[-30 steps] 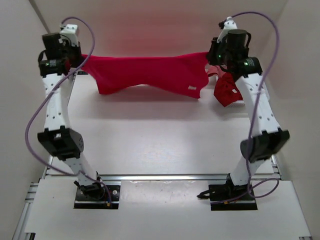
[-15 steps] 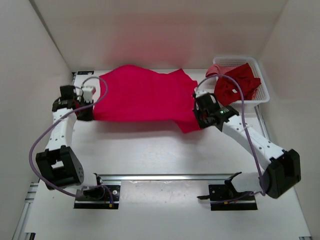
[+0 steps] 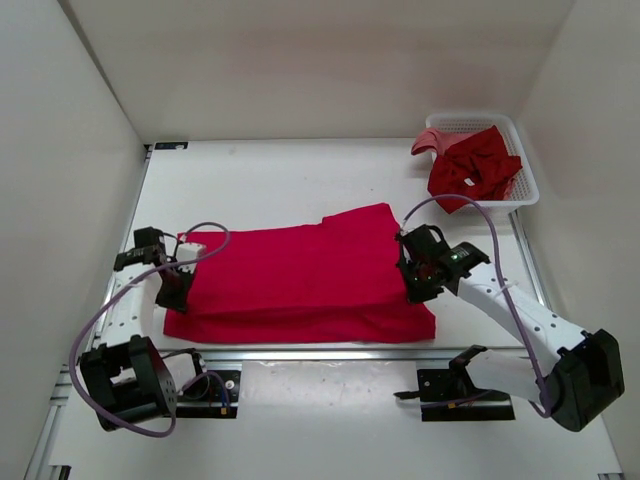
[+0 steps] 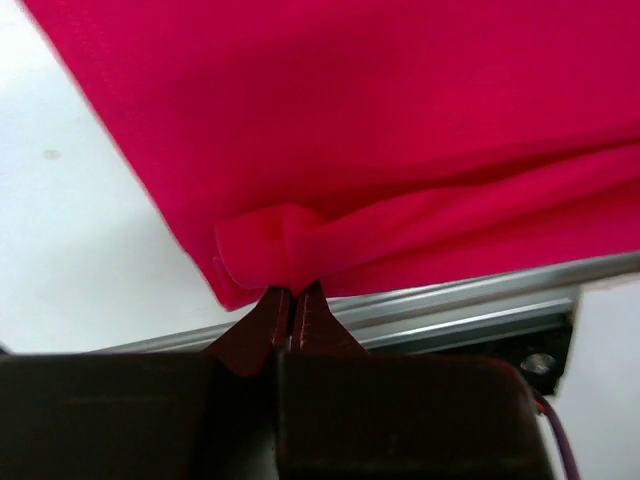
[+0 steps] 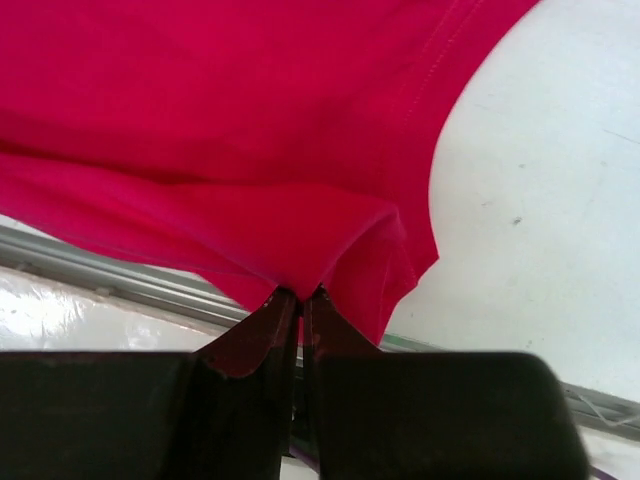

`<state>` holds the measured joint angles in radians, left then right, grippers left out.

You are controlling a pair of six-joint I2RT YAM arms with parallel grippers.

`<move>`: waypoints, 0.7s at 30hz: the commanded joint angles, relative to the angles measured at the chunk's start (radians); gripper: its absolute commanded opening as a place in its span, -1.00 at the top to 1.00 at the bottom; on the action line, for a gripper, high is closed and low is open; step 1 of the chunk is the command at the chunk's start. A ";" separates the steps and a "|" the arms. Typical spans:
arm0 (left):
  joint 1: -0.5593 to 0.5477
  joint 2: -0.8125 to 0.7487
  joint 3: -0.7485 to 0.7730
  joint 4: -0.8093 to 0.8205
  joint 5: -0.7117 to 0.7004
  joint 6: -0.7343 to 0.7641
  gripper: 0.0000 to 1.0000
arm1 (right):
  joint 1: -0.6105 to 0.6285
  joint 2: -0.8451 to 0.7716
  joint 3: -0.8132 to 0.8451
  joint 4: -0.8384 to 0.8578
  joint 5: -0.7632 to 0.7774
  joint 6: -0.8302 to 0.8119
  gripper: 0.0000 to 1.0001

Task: Fold and stack the t-shirts
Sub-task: Flatten out the tshirt

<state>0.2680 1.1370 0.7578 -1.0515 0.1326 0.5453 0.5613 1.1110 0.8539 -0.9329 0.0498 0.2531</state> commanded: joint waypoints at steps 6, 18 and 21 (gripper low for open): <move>-0.073 0.160 0.148 0.154 -0.131 -0.048 1.00 | -0.156 0.108 0.122 0.280 -0.058 -0.162 1.00; 0.022 0.315 1.168 0.528 -0.024 -0.455 1.00 | -0.203 0.431 1.165 0.428 0.398 -0.357 1.00; -0.065 0.155 0.898 0.666 -0.011 -0.380 1.00 | -0.106 0.350 1.053 0.506 0.517 -0.509 1.00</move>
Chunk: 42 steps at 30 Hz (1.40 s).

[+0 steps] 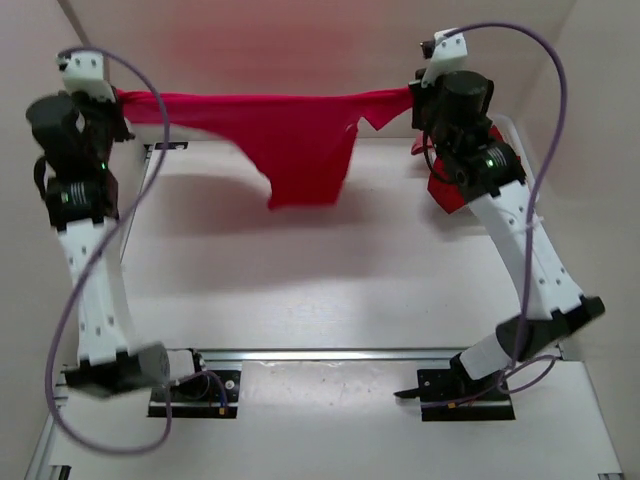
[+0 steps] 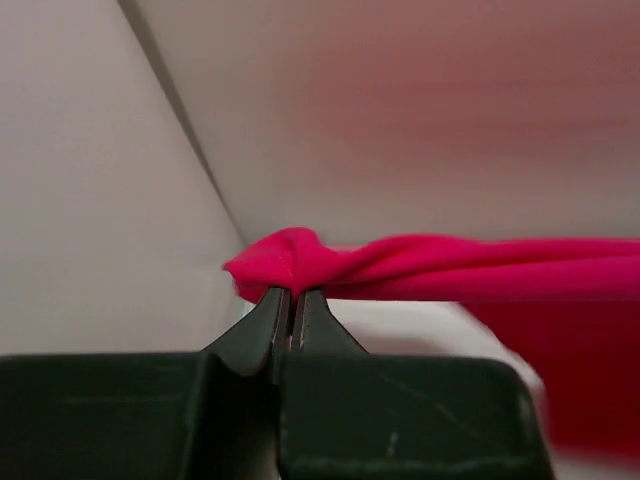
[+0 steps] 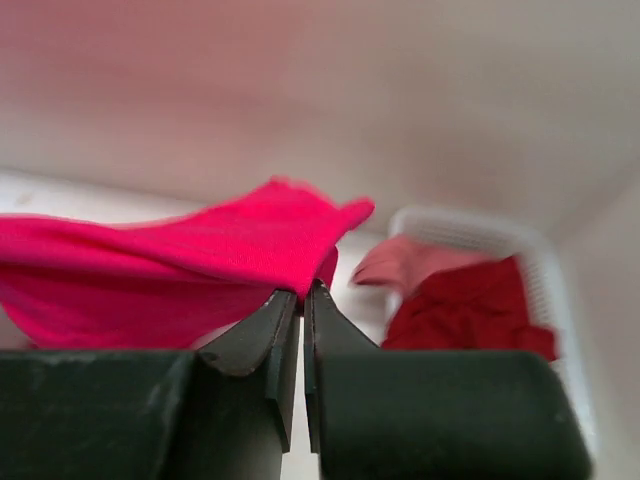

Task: Fold and stack the t-shirts
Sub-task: Flatten out the tshirt, then fold the flattened tshirt in 1/3 of the way

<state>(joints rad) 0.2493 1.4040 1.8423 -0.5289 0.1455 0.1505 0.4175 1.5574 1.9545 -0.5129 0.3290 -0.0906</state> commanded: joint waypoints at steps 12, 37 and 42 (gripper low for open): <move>-0.036 -0.356 -0.754 0.068 -0.044 0.182 1.00 | 0.207 -0.325 -0.665 0.013 0.380 -0.073 1.00; -0.019 -0.297 -1.076 -0.365 -0.218 0.347 1.00 | 0.100 -0.262 -0.993 -0.015 -0.157 0.057 1.00; -0.013 -0.198 -0.973 -0.313 -0.230 0.267 1.00 | 0.095 -0.062 -0.795 0.045 -0.093 -0.046 1.00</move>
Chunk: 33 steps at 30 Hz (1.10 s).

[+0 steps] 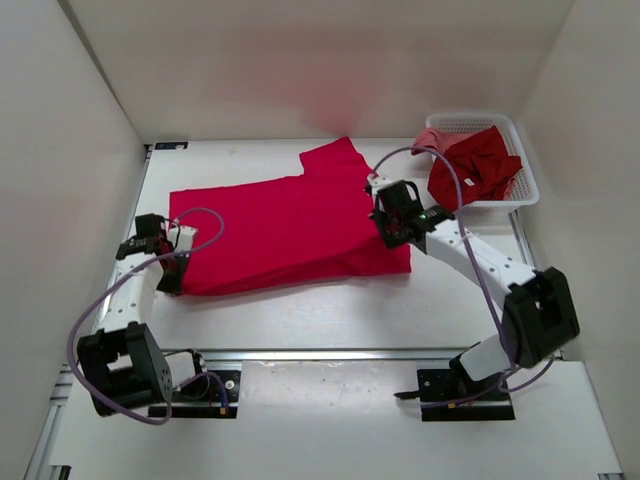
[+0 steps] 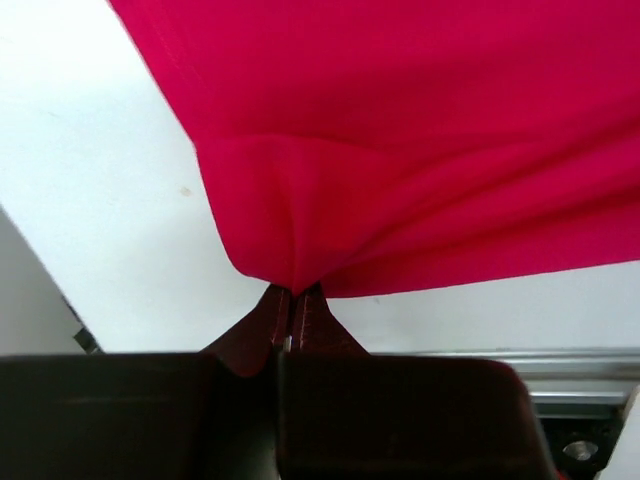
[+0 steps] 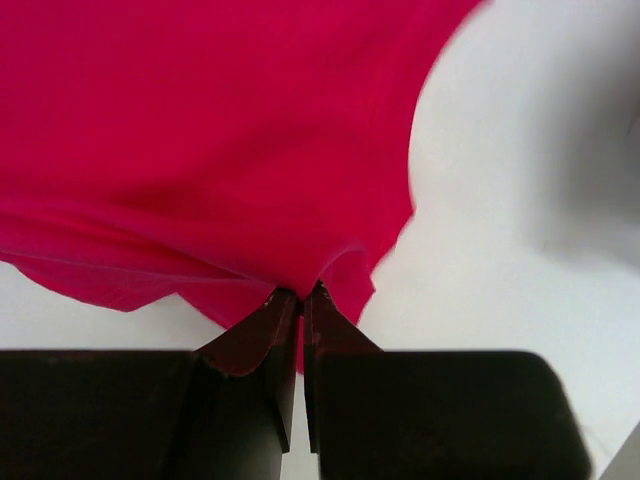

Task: Fold and stack the t-shirts
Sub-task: Fold the flattened tshirt in 1/3 of the way

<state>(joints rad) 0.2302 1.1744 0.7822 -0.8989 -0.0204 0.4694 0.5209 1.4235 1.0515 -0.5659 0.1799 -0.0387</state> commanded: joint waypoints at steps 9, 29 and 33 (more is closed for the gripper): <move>-0.062 0.273 0.250 0.118 -0.125 -0.097 1.00 | -0.087 0.253 0.214 0.124 -0.009 -0.073 1.00; -0.074 0.508 0.445 0.100 -0.193 -0.156 0.12 | -0.232 0.480 0.433 0.112 -0.238 0.068 0.12; -0.036 0.541 0.523 0.045 -0.119 -0.225 -0.89 | -0.248 0.451 0.476 0.086 -0.243 0.105 -0.29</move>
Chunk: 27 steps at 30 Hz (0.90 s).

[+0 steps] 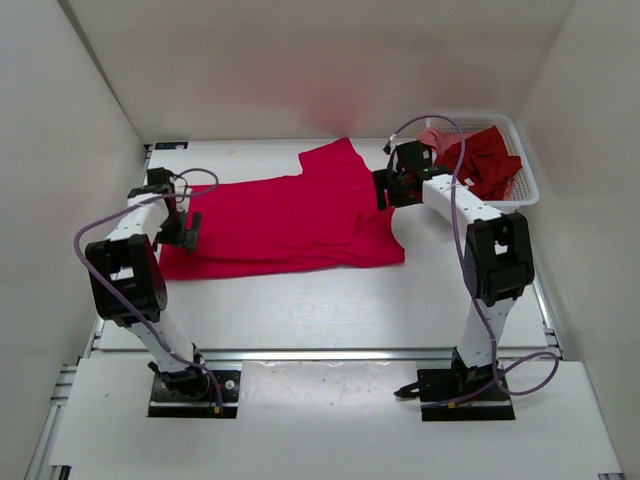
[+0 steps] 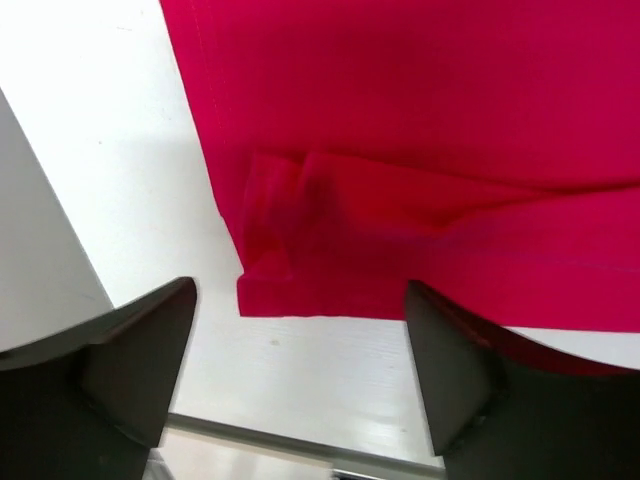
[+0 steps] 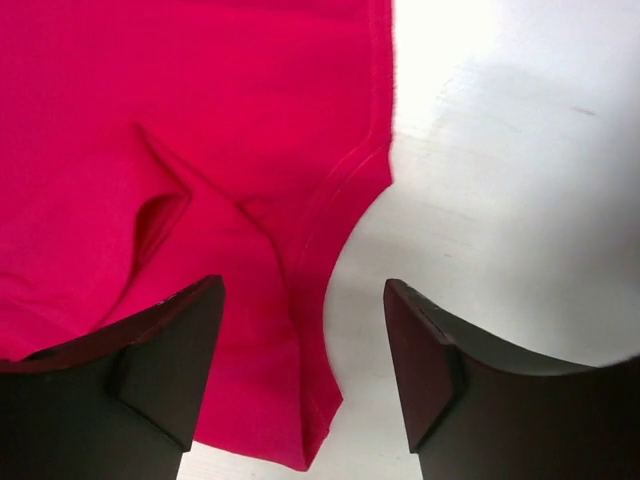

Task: Fold and stack the t-shirts
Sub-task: Fold the flattened tshirt in 1/3 of the way

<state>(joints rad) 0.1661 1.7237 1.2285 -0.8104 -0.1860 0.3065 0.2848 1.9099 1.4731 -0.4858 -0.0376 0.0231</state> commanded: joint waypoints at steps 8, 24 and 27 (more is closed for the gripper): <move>0.220 -0.131 0.025 -0.052 0.105 -0.104 -0.96 | -0.024 -0.279 -0.290 -0.013 0.034 0.061 -0.39; 0.300 -0.174 -0.115 -0.001 0.345 -0.136 -0.97 | -0.062 -0.215 -0.459 0.130 -0.102 0.213 -0.38; 0.262 -0.127 -0.104 -0.013 0.350 -0.136 -0.97 | -0.082 -0.193 -0.467 0.144 -0.140 0.221 -0.14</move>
<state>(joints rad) 0.4541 1.5669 1.1034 -0.8291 0.0898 0.1909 0.2134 1.6928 0.9852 -0.3988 -0.1196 0.2085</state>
